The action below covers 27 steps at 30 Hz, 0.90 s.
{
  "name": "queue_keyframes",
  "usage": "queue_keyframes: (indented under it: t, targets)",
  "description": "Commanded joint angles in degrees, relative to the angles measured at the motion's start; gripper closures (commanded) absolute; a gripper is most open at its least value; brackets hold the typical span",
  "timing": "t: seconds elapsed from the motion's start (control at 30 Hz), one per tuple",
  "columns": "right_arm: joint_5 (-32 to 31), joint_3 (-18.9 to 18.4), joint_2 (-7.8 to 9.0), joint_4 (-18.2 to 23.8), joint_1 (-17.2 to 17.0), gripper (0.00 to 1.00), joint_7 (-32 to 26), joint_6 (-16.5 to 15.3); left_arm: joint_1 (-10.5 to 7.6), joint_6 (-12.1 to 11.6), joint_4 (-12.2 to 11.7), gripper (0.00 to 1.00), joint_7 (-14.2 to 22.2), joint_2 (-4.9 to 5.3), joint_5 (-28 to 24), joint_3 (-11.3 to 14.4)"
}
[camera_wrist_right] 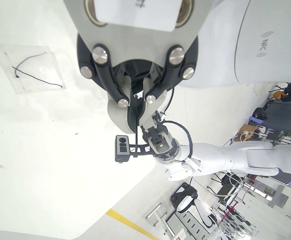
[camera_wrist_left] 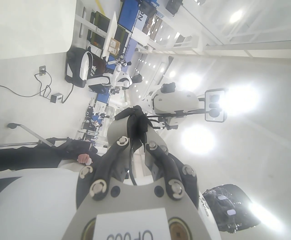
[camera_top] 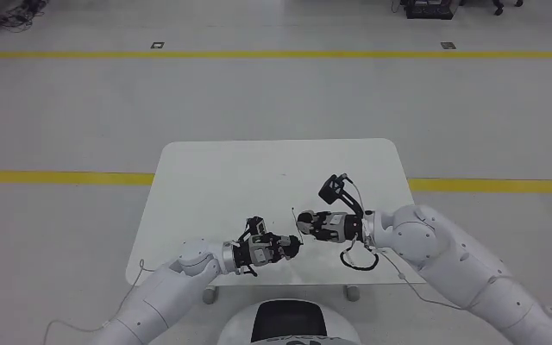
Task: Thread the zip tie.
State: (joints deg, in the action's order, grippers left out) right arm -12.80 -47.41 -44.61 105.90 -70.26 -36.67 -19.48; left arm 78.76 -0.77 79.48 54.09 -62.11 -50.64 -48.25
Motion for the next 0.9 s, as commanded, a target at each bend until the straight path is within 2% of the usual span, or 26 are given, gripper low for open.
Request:
queue_keyframes:
  t: [0.0, 0.87]
  targets:
    - [0.1, 0.2, 0.02, -0.1, 0.2, 1.00, 0.1, 0.0, 0.00, 0.0, 0.0, 1.00, 0.0, 0.00, 0.0, 0.0]
    - [0.2, 1.5, 0.62, -0.2, 0.9, 1.00, 1.3, 0.0, 0.00, 0.0, 0.0, 1.00, 0.0, 0.00, 0.0, 0.0]
